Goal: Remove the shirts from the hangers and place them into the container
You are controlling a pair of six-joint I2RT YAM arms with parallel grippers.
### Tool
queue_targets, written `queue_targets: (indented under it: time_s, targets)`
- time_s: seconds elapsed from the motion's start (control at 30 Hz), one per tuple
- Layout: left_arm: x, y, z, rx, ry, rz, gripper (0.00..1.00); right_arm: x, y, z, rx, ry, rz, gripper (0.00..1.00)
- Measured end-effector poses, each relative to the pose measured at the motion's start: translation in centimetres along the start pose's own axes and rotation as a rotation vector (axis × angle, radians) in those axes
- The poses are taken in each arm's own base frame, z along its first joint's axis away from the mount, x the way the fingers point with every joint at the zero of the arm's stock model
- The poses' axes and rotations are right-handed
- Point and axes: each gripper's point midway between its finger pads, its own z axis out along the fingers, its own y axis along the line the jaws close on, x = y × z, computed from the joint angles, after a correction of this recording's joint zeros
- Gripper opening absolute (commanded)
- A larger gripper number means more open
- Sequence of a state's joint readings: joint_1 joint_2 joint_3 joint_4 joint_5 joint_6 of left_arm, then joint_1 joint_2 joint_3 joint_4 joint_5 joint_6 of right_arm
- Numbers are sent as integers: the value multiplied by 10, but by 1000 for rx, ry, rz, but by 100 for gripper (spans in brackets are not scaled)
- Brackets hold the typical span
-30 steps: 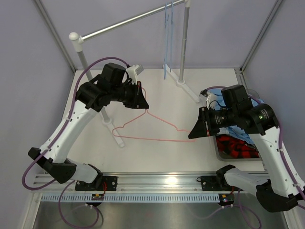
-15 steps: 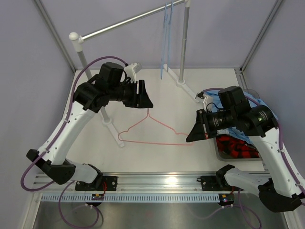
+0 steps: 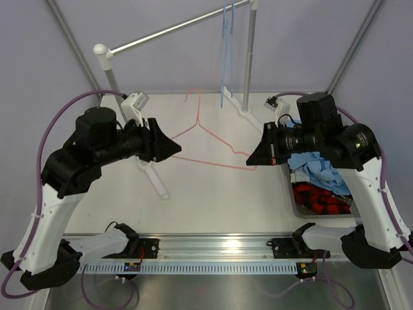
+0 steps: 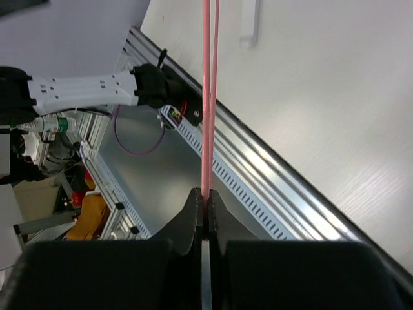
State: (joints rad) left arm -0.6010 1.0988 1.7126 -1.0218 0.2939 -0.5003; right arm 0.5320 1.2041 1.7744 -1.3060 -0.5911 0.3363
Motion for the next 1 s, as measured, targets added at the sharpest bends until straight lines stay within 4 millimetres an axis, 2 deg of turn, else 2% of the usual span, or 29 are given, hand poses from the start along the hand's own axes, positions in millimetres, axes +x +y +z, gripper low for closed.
queue_targets:
  time_s: [0.13, 0.27, 0.4, 0.57, 0.67, 0.8, 1.0]
  targets:
    - [26, 6, -22, -1, -10, -32, 46, -42, 15, -6, 12, -105, -69, 0]
    - [41, 15, -22, -24, 18, -65, 49, -87, 30, -15, 16, -229, -134, 0]
    - [44, 18, -19, -41, 34, -83, 50, -126, 42, -16, 9, -320, -178, 0]
    - [44, 17, -23, -36, 24, -87, 50, -161, 41, 2, 12, -358, -184, 0]
    - [45, 16, -28, -33, 17, -86, 50, -173, 35, 17, 18, -351, -173, 0]
    - [47, 16, -32, -34, 14, -86, 50, -178, 21, 35, 45, -326, -151, 0]
    - [50, 19, -37, -47, 7, -86, 52, -172, 13, 40, 62, -309, -138, 0]
